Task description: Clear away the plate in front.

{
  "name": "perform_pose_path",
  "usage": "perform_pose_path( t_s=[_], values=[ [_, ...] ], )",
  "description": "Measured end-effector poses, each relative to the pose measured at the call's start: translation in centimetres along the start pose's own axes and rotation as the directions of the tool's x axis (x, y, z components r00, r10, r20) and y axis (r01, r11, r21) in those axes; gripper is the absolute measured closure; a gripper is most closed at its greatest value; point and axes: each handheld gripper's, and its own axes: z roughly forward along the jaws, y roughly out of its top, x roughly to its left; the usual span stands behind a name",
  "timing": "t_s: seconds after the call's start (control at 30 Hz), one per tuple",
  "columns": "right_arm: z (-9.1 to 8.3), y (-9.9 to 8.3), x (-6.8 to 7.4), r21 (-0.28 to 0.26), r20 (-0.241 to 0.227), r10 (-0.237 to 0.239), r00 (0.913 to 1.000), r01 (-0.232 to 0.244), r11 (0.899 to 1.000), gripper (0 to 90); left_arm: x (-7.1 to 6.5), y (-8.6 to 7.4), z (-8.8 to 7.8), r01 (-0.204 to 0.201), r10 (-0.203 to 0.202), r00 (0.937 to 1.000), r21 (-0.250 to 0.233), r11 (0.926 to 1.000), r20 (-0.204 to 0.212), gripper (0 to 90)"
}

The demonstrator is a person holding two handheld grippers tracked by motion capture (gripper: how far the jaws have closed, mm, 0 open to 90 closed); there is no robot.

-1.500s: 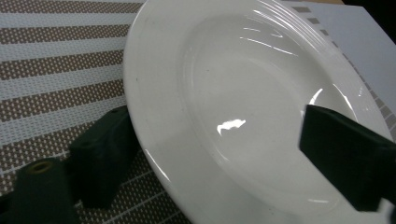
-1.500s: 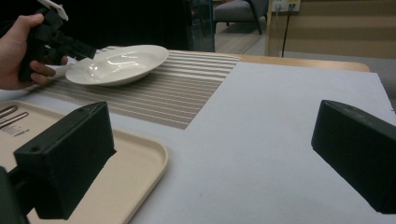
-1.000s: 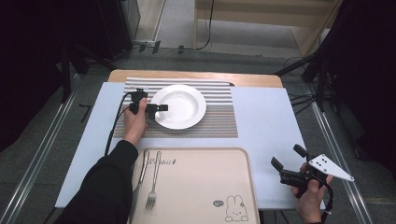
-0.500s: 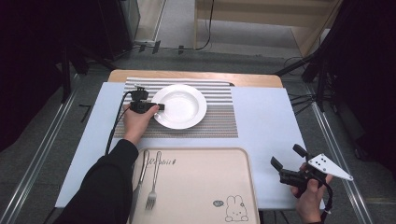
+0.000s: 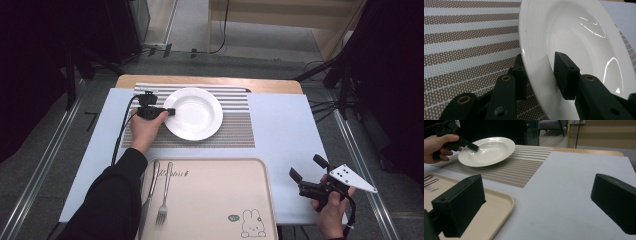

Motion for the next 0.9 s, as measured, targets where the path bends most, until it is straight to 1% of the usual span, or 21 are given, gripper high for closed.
perform_pose_path(
  t_s=[0.1,0.17,0.23,0.27,0.3,0.33,0.37,0.4,0.43,0.47,0.5,0.57,0.6,0.63,0.67,0.7,0.77,0.9],
  values=[
    [0.0,0.0,0.0,-0.001,0.001,0.002,1.0000,-0.002,1.000,0.0,0.0,0.0,-0.1,-0.002,0.002,1.0000,0.002,1.0000,0.009,64.8],
    [0.0,0.0,0.0,-0.001,0.001,0.003,1.0000,-0.003,1.000,0.0,0.1,0.0,-0.2,0.003,-0.003,0.9996,0.005,1.0000,0.028,65.5],
    [-0.1,0.0,0.0,-0.001,0.001,0.003,1.0000,-0.003,1.000,0.0,0.1,0.1,-0.2,0.003,-0.003,0.9993,0.003,1.0000,0.037,66.3],
    [0.0,0.0,0.0,-0.001,0.002,0.002,1.0000,-0.002,1.000,0.0,0.1,0.1,-0.3,0.007,-0.008,0.9988,0.002,1.0000,0.048,66.7],
    [-0.1,0.0,0.0,0.000,0.002,0.004,1.0000,-0.004,1.000,0.0,0.2,0.1,-0.3,0.017,-0.017,0.9974,0.000,0.9999,0.071,67.6],
    [0.0,0.0,0.0,-0.001,0.002,0.004,1.0000,-0.004,1.000,0.0,0.3,0.1,-0.4,0.021,-0.021,0.9962,0.002,0.9998,0.085,68.9],
    [0.0,0.0,0.0,0.000,0.003,0.004,1.0000,-0.004,1.000,0.0,0.2,0.1,-0.3,0.016,-0.018,0.9934,0.016,0.9998,0.114,70.1],
    [0.0,0.0,0.0,-0.001,0.003,0.004,1.0000,-0.004,1.000,0.0,-0.1,0.0,-0.1,-0.007,0.004,0.9948,0.027,0.9996,0.102,71.9],
    [0.0,0.0,0.0,-0.001,0.003,0.004,1.0000,-0.004,1.000,0.0,-0.5,0.0,0.0,-0.036,0.033,0.9962,0.034,0.9988,0.080,72.5],
    [-0.1,0.0,0.0,-0.001,0.003,0.004,1.0000,-0.004,1.000,0.0,-0.5,-0.1,0.0,-0.033,0.031,0.9950,0.021,0.9992,0.095,72.7],
    [-0.1,0.0,0.0,-0.002,0.003,0.004,1.0000,-0.004,1.000,0.0,-0.5,0.0,-0.1,-0.026,0.024,0.9937,0.017,0.9995,0.109,75.0],
    [-0.1,0.0,0.0,-0.001,0.004,0.003,1.0000,-0.003,1.000,0.0,-0.8,0.1,-0.1,-0.022,0.021,0.9937,0.008,0.9997,0.110,76.0],
    [-0.1,0.0,0.0,-0.002,0.005,0.003,1.0000,-0.003,1.000,0.0,-0.9,0.1,-0.2,-0.013,0.012,0.9922,0.004,0.9999,0.124,77.2],
    [-0.1,0.0,0.0,-0.002,0.005,0.004,1.0000,-0.004,1.000,0.0,-1.0,0.2,-0.2,-0.012,0.012,0.9912,-0.001,0.9999,0.132,78.8],
    [-0.1,0.0,0.0,-0.003,0.004,0.005,1.0000,-0.005,1.000,0.0,-1.2,0.2,-0.3,-0.015,0.016,0.9911,-0.006,0.9999,0.132,79.9],
    [-0.1,0.0,0.0,-0.003,0.004,0.005,1.0000,-0.005,1.000,0.0,-1.4,0.3,-0.3,-0.014,0.014,0.9925,-0.002,0.9999,0.121,80.3],
    [-0.1,0.0,0.0,-0.002,0.004,0.006,1.0000,-0.006,1.000,0.0,-1.6,0.4,-0.4,-0.007,0.007,0.9936,0.001,1.0000,0.112,80.3],
    [-0.2,0.1,0.0,-0.003,0.005,0.004,1.0000,-0.004,1.000,0.0,-1.6,0.5,-0.4,0.006,-0.007,0.9933,0.005,1.0000,0.115,80.7]
  ],
)
